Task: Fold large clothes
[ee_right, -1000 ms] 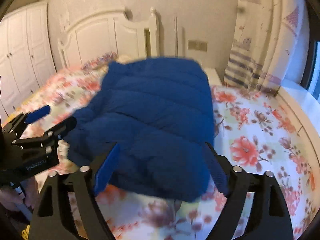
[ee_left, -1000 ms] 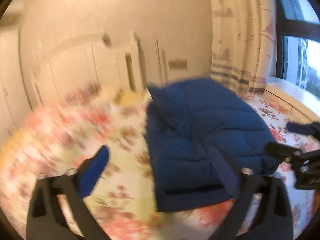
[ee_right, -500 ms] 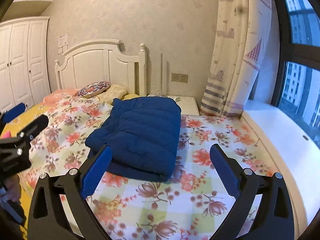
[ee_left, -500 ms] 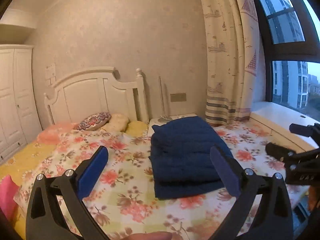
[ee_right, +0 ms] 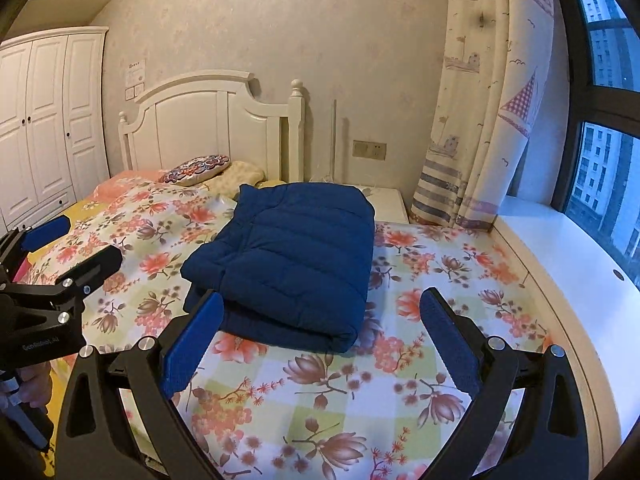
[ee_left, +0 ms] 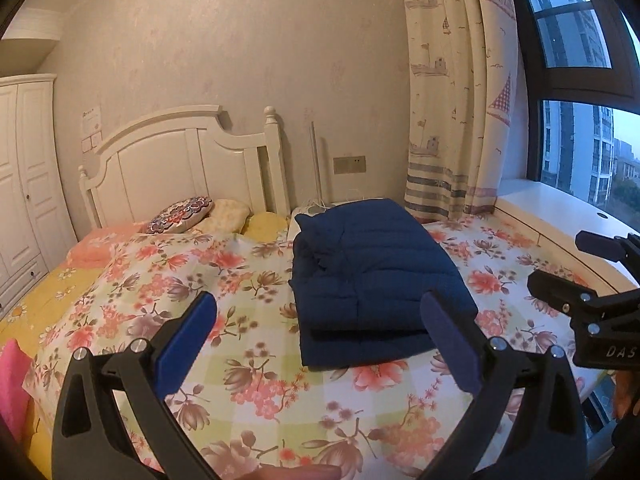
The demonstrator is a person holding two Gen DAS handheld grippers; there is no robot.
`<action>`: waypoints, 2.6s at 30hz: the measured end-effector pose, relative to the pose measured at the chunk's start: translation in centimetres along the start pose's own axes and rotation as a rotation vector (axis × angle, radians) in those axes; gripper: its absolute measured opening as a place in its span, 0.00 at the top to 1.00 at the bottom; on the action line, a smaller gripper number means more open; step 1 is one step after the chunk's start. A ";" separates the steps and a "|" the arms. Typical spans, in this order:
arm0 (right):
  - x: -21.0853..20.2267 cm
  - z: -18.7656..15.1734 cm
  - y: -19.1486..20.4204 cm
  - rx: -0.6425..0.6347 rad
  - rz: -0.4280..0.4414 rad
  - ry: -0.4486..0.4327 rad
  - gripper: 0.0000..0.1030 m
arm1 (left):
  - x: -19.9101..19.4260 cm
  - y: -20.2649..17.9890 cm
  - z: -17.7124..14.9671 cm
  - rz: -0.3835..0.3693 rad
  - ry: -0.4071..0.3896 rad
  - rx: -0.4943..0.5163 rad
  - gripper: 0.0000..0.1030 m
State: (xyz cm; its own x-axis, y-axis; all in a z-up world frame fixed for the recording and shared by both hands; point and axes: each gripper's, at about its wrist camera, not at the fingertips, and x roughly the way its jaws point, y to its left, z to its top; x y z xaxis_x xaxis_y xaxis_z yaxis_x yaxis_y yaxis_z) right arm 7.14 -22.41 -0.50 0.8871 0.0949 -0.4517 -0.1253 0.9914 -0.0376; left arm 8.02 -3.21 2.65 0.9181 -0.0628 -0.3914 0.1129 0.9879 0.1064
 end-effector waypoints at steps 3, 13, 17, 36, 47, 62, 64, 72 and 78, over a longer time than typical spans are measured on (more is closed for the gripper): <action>-0.1 0.0 0.1 -0.009 0.001 0.000 0.07 | 0.0 0.0 0.0 0.002 0.001 -0.002 0.02; -0.4 0.1 1.3 -0.041 0.014 -0.001 0.07 | 0.4 0.7 -0.5 0.004 0.022 -0.024 0.02; -0.4 0.0 1.6 -0.050 0.017 0.001 0.07 | 0.6 1.0 -0.6 0.001 0.035 -0.036 0.02; -0.2 -0.1 2.1 -0.071 0.024 0.013 0.07 | 1.4 1.9 -0.8 -0.014 0.071 -0.075 0.02; -0.1 -0.2 2.1 -0.076 0.025 0.015 0.07 | 1.5 1.9 -1.0 -0.014 0.075 -0.075 0.02; -0.1 -0.2 2.1 -0.076 0.024 0.018 0.07 | 1.6 2.2 -1.5 -0.008 0.086 -0.071 0.02; -0.1 -0.2 2.2 -0.076 0.024 0.018 0.07 | 1.6 2.1 -1.4 -0.009 0.085 -0.072 0.02; 0.0 -0.6 2.1 -0.081 0.024 0.023 0.07 | 1.6 2.7 -2.0 -0.002 0.092 -0.073 0.02; 0.0 -0.7 2.0 -0.080 0.025 0.024 0.07 | 1.5 3.0 -2.0 0.002 0.090 -0.072 0.02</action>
State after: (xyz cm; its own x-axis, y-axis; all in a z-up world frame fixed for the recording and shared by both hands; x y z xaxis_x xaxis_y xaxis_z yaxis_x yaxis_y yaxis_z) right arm 6.59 -20.50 -1.25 0.8725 0.1165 -0.4745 -0.1834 0.9782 -0.0971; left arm 8.97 -0.09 0.51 0.8800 -0.0509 -0.4722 0.0804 0.9959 0.0425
